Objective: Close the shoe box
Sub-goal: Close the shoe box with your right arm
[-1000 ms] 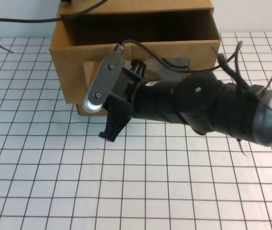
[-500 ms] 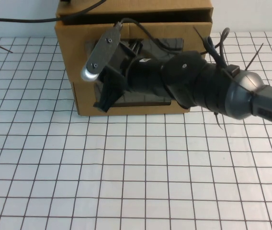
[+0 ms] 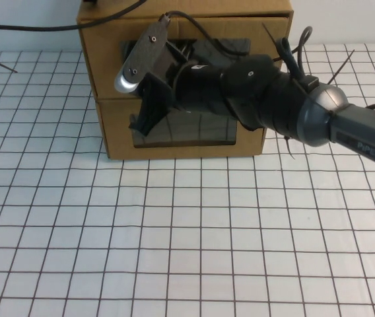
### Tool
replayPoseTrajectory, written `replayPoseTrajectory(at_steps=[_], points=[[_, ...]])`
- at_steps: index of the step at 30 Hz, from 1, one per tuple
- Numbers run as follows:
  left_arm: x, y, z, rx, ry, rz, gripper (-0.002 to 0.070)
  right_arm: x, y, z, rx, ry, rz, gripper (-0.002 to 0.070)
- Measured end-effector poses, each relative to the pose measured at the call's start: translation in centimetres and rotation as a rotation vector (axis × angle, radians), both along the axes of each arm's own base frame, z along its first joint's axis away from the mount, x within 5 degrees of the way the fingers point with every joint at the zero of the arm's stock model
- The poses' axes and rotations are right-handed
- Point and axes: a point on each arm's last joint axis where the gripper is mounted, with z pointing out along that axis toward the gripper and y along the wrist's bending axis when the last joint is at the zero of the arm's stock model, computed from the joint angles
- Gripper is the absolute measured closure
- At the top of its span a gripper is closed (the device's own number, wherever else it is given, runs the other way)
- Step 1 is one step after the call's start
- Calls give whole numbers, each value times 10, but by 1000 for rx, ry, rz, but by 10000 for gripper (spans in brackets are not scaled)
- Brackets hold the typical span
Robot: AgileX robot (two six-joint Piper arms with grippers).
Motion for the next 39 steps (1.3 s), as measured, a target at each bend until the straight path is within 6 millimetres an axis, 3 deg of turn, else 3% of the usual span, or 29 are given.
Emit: replayPoseTrajectory(at_steps=[12, 23, 29, 39], points=[[-4, -1, 1, 4, -25, -59, 680, -6, 0, 4, 24, 69, 65, 689], [-17, -3, 8, 11, -37, -162, 680, -32, -14, 51, -4, 73, 128, 689], [-34, 8, 38, 29, -115, -164, 680, -39, -24, 72, 16, 102, 84, 689], [-74, 48, 90, 218, -241, -22, 680, -59, -46, 110, -16, 104, 12, 689]])
